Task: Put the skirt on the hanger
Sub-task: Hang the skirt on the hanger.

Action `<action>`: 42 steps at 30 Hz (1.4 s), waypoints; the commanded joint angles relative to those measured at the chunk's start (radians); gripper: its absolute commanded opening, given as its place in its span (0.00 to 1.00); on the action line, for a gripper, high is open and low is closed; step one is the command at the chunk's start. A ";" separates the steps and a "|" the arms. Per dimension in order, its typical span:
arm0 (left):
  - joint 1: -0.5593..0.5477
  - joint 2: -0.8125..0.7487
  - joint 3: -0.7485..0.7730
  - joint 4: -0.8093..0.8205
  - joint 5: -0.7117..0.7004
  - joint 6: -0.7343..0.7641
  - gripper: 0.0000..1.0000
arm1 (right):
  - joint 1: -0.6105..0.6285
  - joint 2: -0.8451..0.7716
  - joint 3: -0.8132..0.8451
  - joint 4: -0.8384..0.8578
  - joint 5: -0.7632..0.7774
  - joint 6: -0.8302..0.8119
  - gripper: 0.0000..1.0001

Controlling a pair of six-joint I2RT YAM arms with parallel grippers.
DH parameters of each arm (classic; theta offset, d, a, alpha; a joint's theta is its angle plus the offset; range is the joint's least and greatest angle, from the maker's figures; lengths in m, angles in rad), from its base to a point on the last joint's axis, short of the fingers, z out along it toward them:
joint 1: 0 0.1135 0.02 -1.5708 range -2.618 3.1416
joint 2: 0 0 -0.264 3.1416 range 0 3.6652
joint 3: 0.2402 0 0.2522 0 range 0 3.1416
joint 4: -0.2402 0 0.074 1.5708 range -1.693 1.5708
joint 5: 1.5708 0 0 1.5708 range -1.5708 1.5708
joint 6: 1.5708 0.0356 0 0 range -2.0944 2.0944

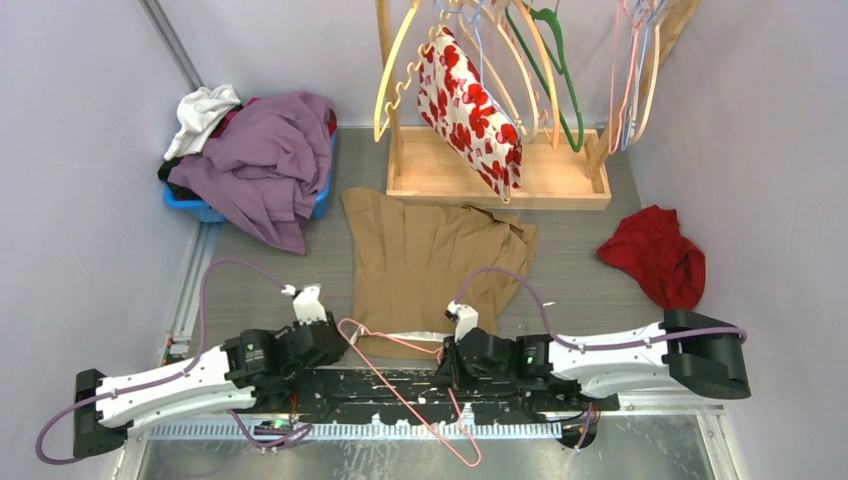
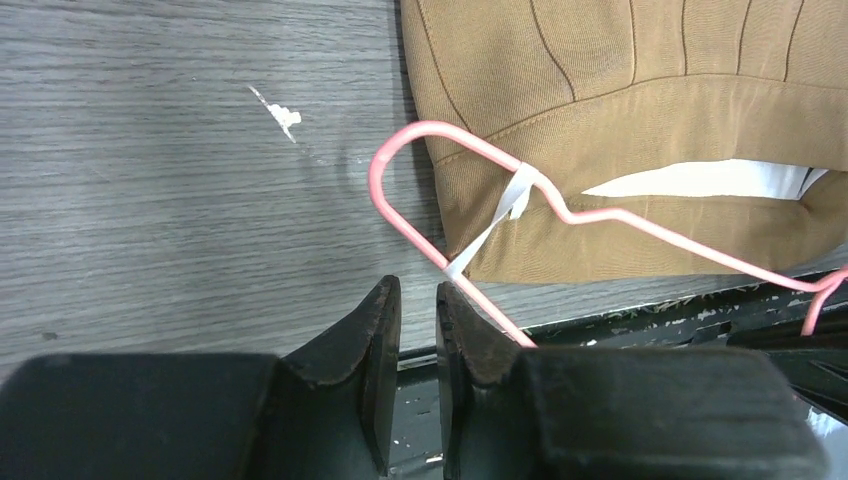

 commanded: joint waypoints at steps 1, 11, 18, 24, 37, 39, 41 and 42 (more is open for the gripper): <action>0.000 0.017 0.076 -0.030 -0.016 0.023 0.22 | -0.005 0.056 0.090 0.067 0.095 -0.041 0.01; 0.000 0.007 0.129 -0.095 -0.013 0.050 0.37 | -0.006 0.144 0.219 -0.019 0.166 -0.125 0.01; 0.001 -0.015 0.150 -0.153 -0.018 0.052 0.77 | -0.006 0.105 0.308 -0.170 0.182 -0.172 0.01; -0.001 -0.062 0.146 -0.168 -0.004 0.055 0.99 | -0.005 0.118 0.412 -0.286 0.174 -0.221 0.01; -0.002 -0.145 0.207 -0.242 0.023 0.076 0.99 | -0.005 0.187 0.695 -0.558 0.264 -0.353 0.01; -0.002 -0.146 0.215 -0.236 0.029 0.080 0.99 | -0.006 0.183 0.718 -0.574 0.293 -0.374 0.01; -0.002 -0.144 0.228 -0.235 0.033 0.083 0.99 | -0.005 0.171 0.739 -0.585 0.323 -0.405 0.01; -0.002 -0.145 0.237 -0.239 0.033 0.086 0.99 | -0.005 0.162 0.751 -0.593 0.341 -0.422 0.01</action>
